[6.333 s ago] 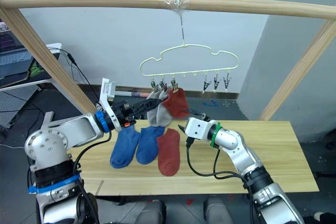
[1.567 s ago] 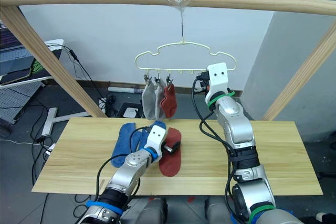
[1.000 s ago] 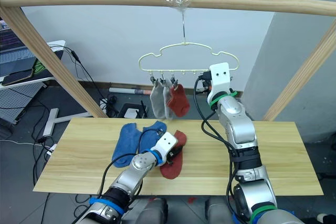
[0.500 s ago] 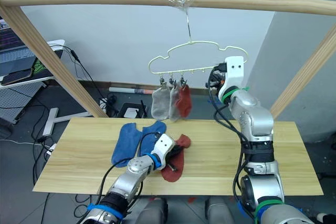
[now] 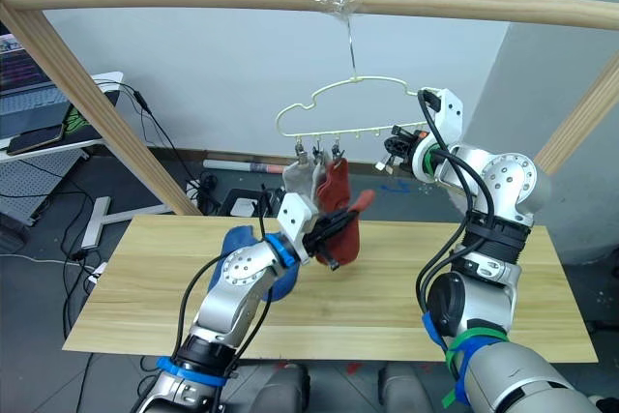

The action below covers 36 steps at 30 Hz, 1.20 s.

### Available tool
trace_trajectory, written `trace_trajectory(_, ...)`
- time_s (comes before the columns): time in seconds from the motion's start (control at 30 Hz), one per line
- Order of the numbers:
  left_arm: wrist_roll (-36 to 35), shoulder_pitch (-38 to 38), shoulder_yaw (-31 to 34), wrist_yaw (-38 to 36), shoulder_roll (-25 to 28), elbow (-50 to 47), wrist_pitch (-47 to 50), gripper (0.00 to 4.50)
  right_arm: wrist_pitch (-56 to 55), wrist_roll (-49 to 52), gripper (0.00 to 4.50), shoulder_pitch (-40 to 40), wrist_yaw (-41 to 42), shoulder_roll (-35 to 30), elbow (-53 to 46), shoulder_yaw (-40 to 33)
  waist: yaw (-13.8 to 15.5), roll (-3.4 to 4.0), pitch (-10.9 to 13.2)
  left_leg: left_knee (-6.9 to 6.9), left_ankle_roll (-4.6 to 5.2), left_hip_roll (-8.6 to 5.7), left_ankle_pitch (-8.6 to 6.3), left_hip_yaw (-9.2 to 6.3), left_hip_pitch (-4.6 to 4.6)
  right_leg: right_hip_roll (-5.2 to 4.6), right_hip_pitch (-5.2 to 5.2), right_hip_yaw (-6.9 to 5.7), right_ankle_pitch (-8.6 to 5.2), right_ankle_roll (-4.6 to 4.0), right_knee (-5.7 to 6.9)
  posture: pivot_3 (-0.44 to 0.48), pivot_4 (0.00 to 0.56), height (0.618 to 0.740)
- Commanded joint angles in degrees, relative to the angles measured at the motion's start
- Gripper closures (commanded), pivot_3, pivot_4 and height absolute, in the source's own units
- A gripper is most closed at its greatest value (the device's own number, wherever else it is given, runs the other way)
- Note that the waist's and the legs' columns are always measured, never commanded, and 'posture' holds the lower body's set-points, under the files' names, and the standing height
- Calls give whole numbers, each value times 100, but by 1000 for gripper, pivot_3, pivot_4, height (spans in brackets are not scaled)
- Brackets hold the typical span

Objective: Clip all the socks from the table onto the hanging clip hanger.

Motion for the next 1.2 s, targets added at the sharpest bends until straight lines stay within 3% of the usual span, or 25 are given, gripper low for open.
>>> trace_trajectory(0.03, 315, -205, -124, 228, -79, 135, -392, 4492, 252, -83, 4500, -6, -241, 2, -124, -194, 0, 0, 0, 0, 0, 0, 0, 0, 0, 0, 0, 0, 0, 0, 0, 45, 177, 740)
trace_trajectory(0.7, 387, -609, -94, 435, -366, 681, -901, 4492, 846, -218, 4500, -220, -530, 542, -585, -761, -47, 0, 0, -1, 1, 0, 0, -2, -1, 0, -1, -2, 0, 2, 0, 25, 183, 740)
trace_trajectory(1.1, 283, -629, -75, 349, -372, 748, -678, 4500, 943, 17, 277, -407, -243, 467, -860, -938, -181, 5, 3, -8, 2, 0, -1, -1, -5, 1, -10, -1, 10, 21, 2, 15, 175, 740)
trace_trajectory(1.13, 292, -645, -62, 357, -366, 791, -641, 4500, 943, 105, 46, -307, -94, 352, -978, -756, -187, 5, 3, -8, 2, 0, -1, -2, -5, 1, -10, -2, 9, 21, 1, 11, 171, 740)
trace_trajectory(1.2, 284, -698, 1, 430, -397, 914, -546, 4500, 943, 369, 46, 62, 413, -88, -1382, -125, -180, 5, 4, -8, 2, 0, -1, -1, -7, 2, -11, -2, 9, 21, 0, 11, 171, 740)
